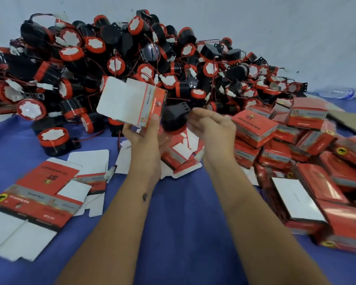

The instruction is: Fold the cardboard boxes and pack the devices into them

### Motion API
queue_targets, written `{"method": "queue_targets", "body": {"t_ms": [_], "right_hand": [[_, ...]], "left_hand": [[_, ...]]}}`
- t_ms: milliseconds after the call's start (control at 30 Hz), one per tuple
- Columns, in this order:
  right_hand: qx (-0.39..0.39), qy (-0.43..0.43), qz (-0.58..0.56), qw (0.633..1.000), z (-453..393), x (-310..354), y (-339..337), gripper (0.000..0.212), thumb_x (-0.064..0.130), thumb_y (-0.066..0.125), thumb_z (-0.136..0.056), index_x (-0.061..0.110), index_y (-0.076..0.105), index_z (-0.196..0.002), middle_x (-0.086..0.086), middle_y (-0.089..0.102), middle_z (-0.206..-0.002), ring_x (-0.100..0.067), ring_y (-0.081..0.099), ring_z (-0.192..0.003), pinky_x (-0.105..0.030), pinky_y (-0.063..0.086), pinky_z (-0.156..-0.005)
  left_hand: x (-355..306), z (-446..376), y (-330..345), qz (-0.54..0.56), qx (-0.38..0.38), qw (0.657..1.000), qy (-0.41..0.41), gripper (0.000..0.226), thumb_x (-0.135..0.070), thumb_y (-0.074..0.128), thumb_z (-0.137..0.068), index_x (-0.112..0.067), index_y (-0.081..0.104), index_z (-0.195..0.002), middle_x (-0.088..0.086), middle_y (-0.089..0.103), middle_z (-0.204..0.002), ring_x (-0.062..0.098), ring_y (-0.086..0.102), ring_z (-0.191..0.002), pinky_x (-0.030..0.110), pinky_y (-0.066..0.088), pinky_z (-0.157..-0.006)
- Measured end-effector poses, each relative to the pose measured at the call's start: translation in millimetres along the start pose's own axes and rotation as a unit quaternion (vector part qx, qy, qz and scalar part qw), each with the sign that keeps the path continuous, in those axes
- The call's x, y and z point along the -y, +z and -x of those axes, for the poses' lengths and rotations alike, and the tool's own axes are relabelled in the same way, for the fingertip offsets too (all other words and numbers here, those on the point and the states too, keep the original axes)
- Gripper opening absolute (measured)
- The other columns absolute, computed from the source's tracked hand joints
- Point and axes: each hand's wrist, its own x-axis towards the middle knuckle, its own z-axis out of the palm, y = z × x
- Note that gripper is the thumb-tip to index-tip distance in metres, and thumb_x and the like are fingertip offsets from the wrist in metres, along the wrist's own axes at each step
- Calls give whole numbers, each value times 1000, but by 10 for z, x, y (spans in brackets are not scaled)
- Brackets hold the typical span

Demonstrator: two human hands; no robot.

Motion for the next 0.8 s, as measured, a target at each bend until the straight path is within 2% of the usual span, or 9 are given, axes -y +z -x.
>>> {"method": "queue_targets", "body": {"t_ms": [100,200,267,333,400,500,600,733,800], "right_hand": [[24,11,21,999,164,-162,-19,26,-7,52,-93,4,72,-103,-12,74,-103,-18,72,-94,-25,59,-80],[49,-111,193,974,244,-278,-75,32,0,56,-93,10,67,-121,2,66,-117,-8,65,-103,-29,54,-92],[79,-199,273,938,294,-320,-113,47,0,55,-92,9,54,-137,-1,54,-137,-9,56,-121,-32,49,-100],[115,-268,308,906,327,-331,-135,64,3,56,-87,10,39,-148,-6,37,-154,8,34,-135,-14,41,-102],[131,-340,314,877,327,-344,-143,72,3,59,-80,9,36,-149,-14,31,-156,22,23,-129,7,27,-91],[96,-390,294,867,343,-346,-110,51,1,65,-83,2,51,-131,-20,38,-147,-8,37,-128,3,31,-91],[74,-408,308,856,368,-355,-86,26,1,63,-89,0,62,-115,-21,49,-137,-14,41,-122,2,27,-96],[118,-403,318,850,383,-369,-95,37,8,64,-87,-2,60,-122,-19,46,-142,-17,45,-125,-4,32,-100],[151,-395,330,844,391,-382,-84,49,12,68,-83,-1,57,-129,-16,37,-149,-18,46,-128,-9,36,-102]], "left_hand": [[-17,56,-27,-8,9,1000,3,57,-33,64,-96,-29,26,-138,4,56,-136,28,65,-115,43,61,-77],[-29,64,-62,-108,-21,994,21,62,-46,67,-90,-28,27,-133,-2,57,-131,20,63,-117,49,53,-98],[-29,67,-80,-154,-27,987,37,56,-51,63,-91,-30,28,-129,-14,58,-121,10,63,-112,43,52,-100],[-33,79,-82,-172,-33,984,42,53,-57,61,-88,-32,30,-124,-23,56,-112,-1,60,-104,36,53,-93],[-53,98,-83,-182,-42,982,32,56,-63,58,-82,-31,33,-120,-24,55,-108,-2,60,-99,35,53,-89],[-135,120,-81,-173,-36,984,-29,78,-75,50,-69,-22,44,-125,-8,62,-113,17,64,-107,46,53,-94],[-182,126,-75,-151,-8,985,-85,95,-81,45,-61,-19,57,-131,11,65,-124,30,63,-114,52,52,-98],[-198,143,-71,-143,34,984,-104,81,-76,47,-69,-23,62,-129,8,66,-127,27,65,-114,53,51,-99],[-193,137,-74,-112,54,988,-92,63,-65,47,-83,-20,68,-122,8,71,-119,27,68,-110,53,51,-101]]}}
